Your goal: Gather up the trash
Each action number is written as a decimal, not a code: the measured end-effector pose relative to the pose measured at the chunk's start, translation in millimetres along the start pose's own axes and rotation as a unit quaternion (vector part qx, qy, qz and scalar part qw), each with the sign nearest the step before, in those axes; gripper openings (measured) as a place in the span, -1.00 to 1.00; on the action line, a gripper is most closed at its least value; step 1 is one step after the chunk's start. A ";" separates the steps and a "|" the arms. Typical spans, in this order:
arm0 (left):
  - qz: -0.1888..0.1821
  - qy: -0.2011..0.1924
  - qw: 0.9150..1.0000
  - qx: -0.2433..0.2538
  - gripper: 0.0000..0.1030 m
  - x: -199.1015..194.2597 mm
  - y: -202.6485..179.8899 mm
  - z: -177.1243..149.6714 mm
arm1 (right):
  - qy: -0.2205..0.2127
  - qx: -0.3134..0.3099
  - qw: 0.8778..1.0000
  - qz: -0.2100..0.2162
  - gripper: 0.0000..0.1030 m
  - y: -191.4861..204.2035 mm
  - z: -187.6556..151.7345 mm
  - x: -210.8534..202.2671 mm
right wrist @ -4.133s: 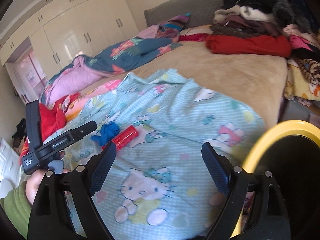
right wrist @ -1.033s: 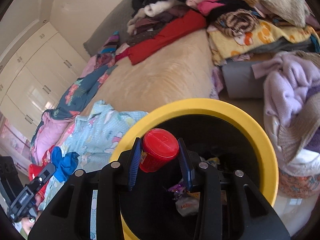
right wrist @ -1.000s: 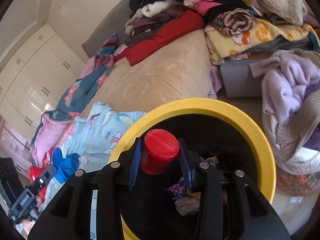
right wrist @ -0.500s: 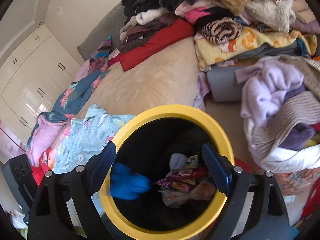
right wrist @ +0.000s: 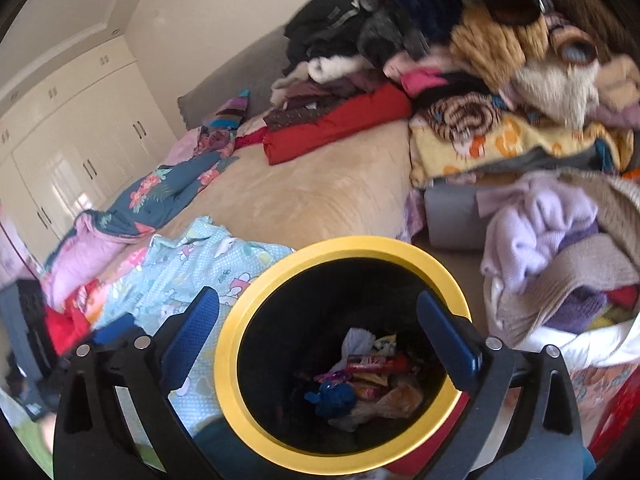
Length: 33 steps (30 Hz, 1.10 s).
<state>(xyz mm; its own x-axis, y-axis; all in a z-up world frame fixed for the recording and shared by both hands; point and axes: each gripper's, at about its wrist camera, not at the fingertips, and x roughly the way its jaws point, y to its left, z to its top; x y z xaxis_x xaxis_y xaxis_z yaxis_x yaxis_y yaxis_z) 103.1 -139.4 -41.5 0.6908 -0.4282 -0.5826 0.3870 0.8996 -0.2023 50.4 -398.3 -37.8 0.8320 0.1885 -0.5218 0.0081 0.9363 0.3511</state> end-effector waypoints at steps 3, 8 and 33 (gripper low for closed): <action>0.016 -0.018 1.000 -0.005 0.79 -17.1 10.4 -4.4 | -0.022 -0.027 0.999 -0.002 0.88 17.4 -9.6 -4.7; 0.039 -0.045 0.998 -0.010 0.79 -44.5 25.0 -10.6 | -0.074 -0.049 0.996 0.000 0.88 46.2 -23.9 -18.0; 0.117 -0.144 0.983 -0.015 0.79 -108.8 51.3 -52.3 | -0.195 -0.154 0.968 -0.032 0.88 112.1 -79.6 -43.3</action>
<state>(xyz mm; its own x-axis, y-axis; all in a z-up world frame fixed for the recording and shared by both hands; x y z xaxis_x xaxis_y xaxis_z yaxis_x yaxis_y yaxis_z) 15.9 -42.2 -29.6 0.9043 -0.2126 -0.3702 0.1822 0.9764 -0.1156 -28.9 -277.9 -37.7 0.9817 0.0584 -0.1812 -0.0506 0.9976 0.0474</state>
